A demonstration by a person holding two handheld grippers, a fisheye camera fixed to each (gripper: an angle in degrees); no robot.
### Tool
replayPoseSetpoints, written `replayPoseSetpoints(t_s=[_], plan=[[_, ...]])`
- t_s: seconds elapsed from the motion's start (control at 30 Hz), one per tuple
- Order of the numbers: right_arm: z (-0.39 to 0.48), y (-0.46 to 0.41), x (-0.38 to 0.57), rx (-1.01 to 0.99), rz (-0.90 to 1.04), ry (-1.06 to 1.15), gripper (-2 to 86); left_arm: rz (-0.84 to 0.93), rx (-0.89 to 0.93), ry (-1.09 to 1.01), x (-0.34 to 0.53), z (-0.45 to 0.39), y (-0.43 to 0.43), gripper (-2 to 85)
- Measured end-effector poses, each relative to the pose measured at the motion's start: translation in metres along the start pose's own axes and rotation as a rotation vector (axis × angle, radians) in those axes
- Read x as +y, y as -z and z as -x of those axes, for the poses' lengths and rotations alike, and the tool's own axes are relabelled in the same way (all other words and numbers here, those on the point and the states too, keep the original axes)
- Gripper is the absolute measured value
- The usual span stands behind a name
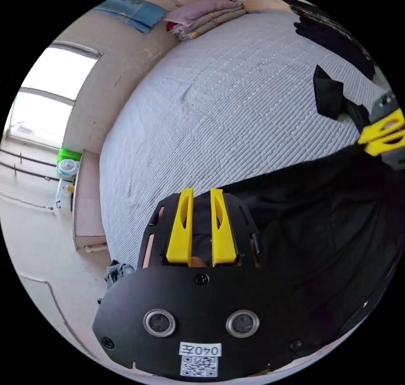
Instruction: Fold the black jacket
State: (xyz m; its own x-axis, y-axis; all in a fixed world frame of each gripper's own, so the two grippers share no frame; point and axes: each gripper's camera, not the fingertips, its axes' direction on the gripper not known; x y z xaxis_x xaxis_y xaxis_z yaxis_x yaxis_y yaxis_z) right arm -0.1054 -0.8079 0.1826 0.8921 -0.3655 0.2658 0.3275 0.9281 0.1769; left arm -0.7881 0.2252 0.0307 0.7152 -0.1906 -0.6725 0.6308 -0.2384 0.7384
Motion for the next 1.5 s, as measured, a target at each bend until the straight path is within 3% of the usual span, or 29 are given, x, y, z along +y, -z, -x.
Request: replayPoseSetpoints(t_s=[0.13,0.23,0.33,0.57,0.77,0.9,0.97,1.1,1.17,1.23,1.3,1.4,1.5], plan=[[0.152,0.051,0.071,0.114,-0.061,0.409,-0.5,-0.07,-0.062,0.16,0.066,0.016,0.044,0.8],[0.235,0.047,0.133,0.118,0.064,0.566,1.6,0.099,-0.232,0.13,0.114,0.004,0.05,-0.2],[0.246,0.048,0.164,0.183,0.134,0.454,6.8,0.155,-0.198,0.05,0.139,-0.013,0.051,0.8],[0.169,0.111,0.187,-0.08,-0.02,0.023,8.1,0.044,0.335,-0.155,0.086,-0.049,0.048,7.5],[0.126,0.15,0.26,-0.002,-0.038,-0.16,5.9,0.205,0.426,-0.294,0.057,-0.088,-0.01,4.7],[0.099,0.163,0.31,0.042,-0.021,-0.285,4.6,0.149,0.232,-0.463,0.075,-0.109,0.008,-0.3],[0.085,0.17,0.335,0.071,-0.013,-0.335,3.9,0.02,0.198,-0.365,0.087,-0.089,0.036,-0.6],[0.069,0.18,0.366,0.125,-0.008,-0.374,3.5,-0.443,0.247,-0.111,0.189,-0.02,0.139,-0.8],[0.058,0.176,0.384,0.163,0.026,-0.373,2.8,-0.526,0.238,-0.098,0.246,-0.012,0.164,-0.8],[0.046,0.168,0.396,0.19,0.044,-0.383,0.6,-0.493,0.266,-0.079,0.294,-0.011,0.167,-0.9],[0.027,0.156,0.404,0.207,0.077,-0.424,0.6,-0.306,0.263,-0.008,0.339,-0.013,0.137,-0.9],[-0.015,0.135,0.411,0.094,0.106,-0.47,7.7,-0.073,0.214,0.207,0.373,-0.002,0.092,-0.4],[-0.055,0.117,0.415,-0.124,0.149,-0.515,14.6,-0.107,0.122,0.359,0.386,0.011,0.101,0.2]])
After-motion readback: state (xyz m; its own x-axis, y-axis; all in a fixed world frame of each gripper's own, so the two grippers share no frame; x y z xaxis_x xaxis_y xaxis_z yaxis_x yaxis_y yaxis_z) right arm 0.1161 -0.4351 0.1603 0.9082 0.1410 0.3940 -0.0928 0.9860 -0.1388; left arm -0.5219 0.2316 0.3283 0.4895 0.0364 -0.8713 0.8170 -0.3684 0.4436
